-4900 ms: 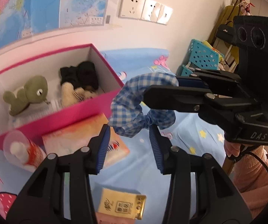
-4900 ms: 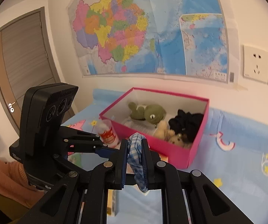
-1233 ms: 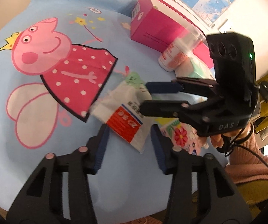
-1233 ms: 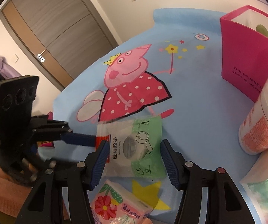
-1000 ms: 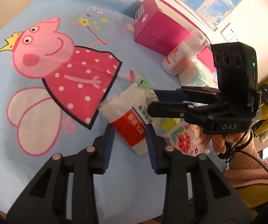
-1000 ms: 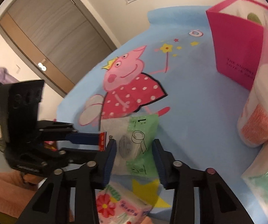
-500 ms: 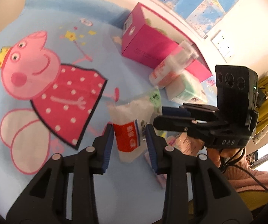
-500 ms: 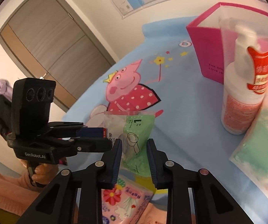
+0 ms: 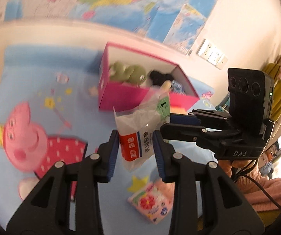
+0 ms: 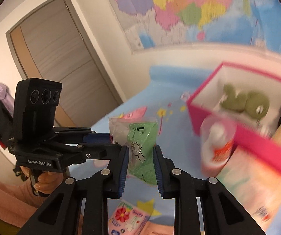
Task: Organize soft objects
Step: 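Lower the packet into the pink box and open both grippers, then move both grippers back to the pink pouch beside the yellow tissue pack, then grasp the pink pouch with both grippers and lift it, then carry the pink pouch into the pink box and open both grippers, then withdraw both grippers from the box to the yellow tissue pack, then close both grippers on the yellow tissue pack, then lift the yellow tissue pack and carry it toward the pink box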
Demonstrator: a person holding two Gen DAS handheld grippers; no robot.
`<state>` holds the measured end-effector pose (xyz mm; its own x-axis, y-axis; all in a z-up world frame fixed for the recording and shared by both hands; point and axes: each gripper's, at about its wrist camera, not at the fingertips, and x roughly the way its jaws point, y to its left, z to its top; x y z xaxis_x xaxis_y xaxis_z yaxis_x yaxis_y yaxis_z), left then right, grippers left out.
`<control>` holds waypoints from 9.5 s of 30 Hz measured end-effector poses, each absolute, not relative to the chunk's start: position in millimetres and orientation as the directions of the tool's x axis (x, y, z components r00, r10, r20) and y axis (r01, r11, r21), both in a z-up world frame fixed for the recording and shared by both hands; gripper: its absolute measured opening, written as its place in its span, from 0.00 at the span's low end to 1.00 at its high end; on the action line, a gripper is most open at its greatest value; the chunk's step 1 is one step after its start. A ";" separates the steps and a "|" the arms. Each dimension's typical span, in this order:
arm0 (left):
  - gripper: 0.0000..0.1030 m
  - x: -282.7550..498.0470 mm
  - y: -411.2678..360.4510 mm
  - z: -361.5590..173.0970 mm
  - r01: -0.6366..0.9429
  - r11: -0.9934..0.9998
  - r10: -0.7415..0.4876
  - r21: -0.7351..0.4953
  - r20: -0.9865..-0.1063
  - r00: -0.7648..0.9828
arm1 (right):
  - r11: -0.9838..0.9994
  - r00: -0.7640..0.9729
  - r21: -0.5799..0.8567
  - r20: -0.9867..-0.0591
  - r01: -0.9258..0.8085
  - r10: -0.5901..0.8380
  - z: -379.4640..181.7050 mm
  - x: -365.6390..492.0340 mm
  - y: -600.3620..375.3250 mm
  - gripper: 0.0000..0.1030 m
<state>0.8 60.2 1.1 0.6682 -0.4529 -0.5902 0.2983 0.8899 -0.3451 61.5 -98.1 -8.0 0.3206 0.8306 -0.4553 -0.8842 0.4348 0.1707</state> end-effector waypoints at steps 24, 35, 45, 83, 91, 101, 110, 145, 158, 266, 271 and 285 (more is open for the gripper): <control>0.37 154.3 14.6 27.9 0.352 0.877 -0.477 -0.326 -0.671 0.568 | 0.596 0.475 0.291 -0.393 -0.748 0.788 26.8 178.7 -141.3 0.24; 0.43 190.6 39.0 10.1 0.210 0.918 -0.396 -0.338 -0.725 0.563 | 0.647 0.460 0.346 -0.485 -0.680 0.743 3.4 210.6 -133.9 0.27; 0.47 158.1 40.6 23.8 0.195 0.950 -0.311 -0.243 -0.689 0.655 | 0.672 0.495 0.289 -0.495 -0.682 0.714 4.4 190.6 -143.5 0.36; 0.55 6.3 -42.4 -67.0 0.568 0.798 -0.469 -0.201 -0.800 0.375 | 0.579 0.266 0.390 -0.614 -0.716 0.743 -118.3 15.7 -235.4 0.47; 0.55 5.9 -32.4 -77.2 0.551 0.802 -0.470 -0.229 -0.812 0.347 | 0.521 0.164 0.444 -0.625 -0.730 0.763 -135.7 6.9 -215.1 0.47; 0.50 14.8 -30.5 -86.6 0.525 0.805 -0.484 -0.277 -0.819 0.309 | 0.476 0.149 0.522 -0.549 -0.708 0.823 -140.9 20.5 -189.9 0.45; 0.49 20.7 -25.3 -91.5 0.480 0.815 -0.499 -0.325 -0.815 0.296 | 0.597 0.328 0.398 -0.563 -0.697 0.758 -131.7 38.4 -178.3 0.28; 0.38 34.7 -4.8 62.4 0.479 0.856 -0.492 -0.191 -0.582 0.648 | 0.559 0.494 0.167 -0.312 -0.812 0.812 27.3 56.3 -173.1 0.11; 0.38 119.2 -5.4 58.3 0.367 0.914 -0.388 -0.171 -0.630 0.673 | 0.595 0.519 0.176 -0.340 -0.785 0.785 50.8 142.0 -146.0 0.11; 0.35 21.7 -95.2 -76.2 0.530 0.802 -0.514 -0.275 -0.771 0.377 | 0.716 0.478 0.382 -0.550 -0.585 0.685 -116.0 64.4 -254.1 0.29; 0.35 19.1 -94.1 -74.2 0.533 0.803 -0.512 -0.268 -0.768 0.385 | 0.718 0.486 0.376 -0.546 -0.586 0.682 -113.6 63.2 -251.7 0.29; 0.35 11.0 -84.2 -63.2 0.522 0.808 -0.523 -0.273 -0.740 0.422 | 0.711 0.502 0.349 -0.523 -0.611 0.689 -99.8 57.9 -248.0 0.29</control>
